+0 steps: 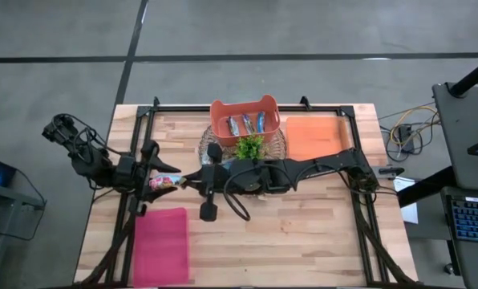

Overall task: Pick and place Granola Bars by type
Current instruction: Put the red granola bar into the pink bin

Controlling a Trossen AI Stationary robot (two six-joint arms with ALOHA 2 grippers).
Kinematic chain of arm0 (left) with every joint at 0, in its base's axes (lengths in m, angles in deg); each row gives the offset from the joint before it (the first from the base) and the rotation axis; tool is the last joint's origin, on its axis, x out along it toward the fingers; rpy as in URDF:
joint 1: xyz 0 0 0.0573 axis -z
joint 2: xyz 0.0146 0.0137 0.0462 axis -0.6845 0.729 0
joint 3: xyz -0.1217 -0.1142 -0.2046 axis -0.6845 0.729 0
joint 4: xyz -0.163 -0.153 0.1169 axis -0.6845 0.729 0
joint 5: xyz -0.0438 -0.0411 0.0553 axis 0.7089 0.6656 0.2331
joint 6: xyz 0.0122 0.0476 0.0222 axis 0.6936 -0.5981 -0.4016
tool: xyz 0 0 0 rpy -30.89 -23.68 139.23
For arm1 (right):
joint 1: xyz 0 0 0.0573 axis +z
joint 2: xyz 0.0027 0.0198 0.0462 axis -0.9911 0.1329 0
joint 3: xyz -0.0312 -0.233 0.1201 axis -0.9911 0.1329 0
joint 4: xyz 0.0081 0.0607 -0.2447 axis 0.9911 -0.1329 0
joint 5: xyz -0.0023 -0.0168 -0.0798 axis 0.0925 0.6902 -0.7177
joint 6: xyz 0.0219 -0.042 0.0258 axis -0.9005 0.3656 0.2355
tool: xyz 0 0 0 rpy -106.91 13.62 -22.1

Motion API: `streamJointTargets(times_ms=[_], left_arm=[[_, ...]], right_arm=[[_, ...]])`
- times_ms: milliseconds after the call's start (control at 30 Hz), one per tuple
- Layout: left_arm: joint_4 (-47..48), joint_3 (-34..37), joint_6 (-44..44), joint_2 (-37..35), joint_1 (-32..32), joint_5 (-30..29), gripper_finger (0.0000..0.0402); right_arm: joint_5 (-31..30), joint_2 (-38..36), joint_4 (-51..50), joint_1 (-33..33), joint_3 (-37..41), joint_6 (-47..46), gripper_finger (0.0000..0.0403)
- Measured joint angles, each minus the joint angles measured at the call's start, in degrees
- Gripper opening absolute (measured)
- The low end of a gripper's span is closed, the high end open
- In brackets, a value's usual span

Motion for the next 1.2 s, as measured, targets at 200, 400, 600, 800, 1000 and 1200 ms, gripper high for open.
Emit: streamJointTargets(times_ms=[200, 400, 600, 800, 1000, 1200], left_arm=[[0.1, 0.2, -0.2, 0.2, 0.0, -1.4, 0.0194], [0.1, 0.3, -2.4, 1.0, 0.0, -1.6, 0.019], [-1.0, 0.3, -2.7, 1.1, -0.1, -2.6, 0.0124], [-1.5, 0.3, -2.7, 1.1, -0.1, -2.6, 0.0063], [-2.9, 0.3, -2.7, 1.1, -0.1, -2.6, 0.0036], [-2.9, 0.0, -3.8, 1.1, -0.1, -3.5, 0.0021]], right_arm=[[0.0, -0.1, 0.0, 0.0, 0.0, 0.2, 0.0008], [0.0, -0.1, 0.0, 0.0, 0.0, 0.2, 0.0008], [-0.2, -0.1, 0.0, 0.0, 0.0, 0.1, 0.0008], [-0.1, -0.1, 0.0, 0.0, 0.0, 0.0, 0.0009], [-0.1, -0.2, 0.2, 0.0, 0.0, -0.3, 0.0024], [-0.1, -2.2, -6.4, 0.3, 0.0, -0.4, 0.0081]])
